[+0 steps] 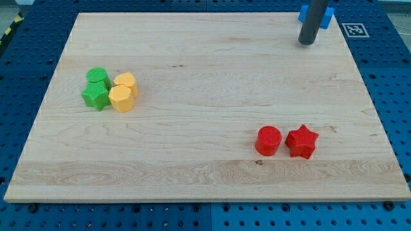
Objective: Separate the red star from the red circle
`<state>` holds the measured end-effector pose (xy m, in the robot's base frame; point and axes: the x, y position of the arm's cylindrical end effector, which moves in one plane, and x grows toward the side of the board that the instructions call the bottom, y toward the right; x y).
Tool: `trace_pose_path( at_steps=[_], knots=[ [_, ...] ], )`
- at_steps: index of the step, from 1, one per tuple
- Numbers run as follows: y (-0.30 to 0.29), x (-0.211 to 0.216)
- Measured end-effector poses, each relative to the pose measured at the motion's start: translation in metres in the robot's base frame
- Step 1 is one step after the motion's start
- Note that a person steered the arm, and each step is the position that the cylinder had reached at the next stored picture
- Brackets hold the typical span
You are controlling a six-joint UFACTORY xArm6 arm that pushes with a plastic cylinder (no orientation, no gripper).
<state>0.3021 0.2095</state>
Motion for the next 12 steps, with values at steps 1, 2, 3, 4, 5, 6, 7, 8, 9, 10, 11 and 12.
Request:
trace_pose_path(
  at_steps=[1, 2, 3, 4, 5, 6, 7, 8, 9, 10, 11, 12],
  knots=[
    [0.000, 0.020],
    [0.000, 0.048],
    [0.000, 0.065],
    [0.000, 0.092],
    [0.000, 0.121],
    [0.000, 0.149],
    [0.000, 0.178],
    [0.000, 0.205],
    [0.000, 0.220],
    [0.000, 0.227],
    [-0.003, 0.248],
    [-0.011, 0.265]
  ],
)
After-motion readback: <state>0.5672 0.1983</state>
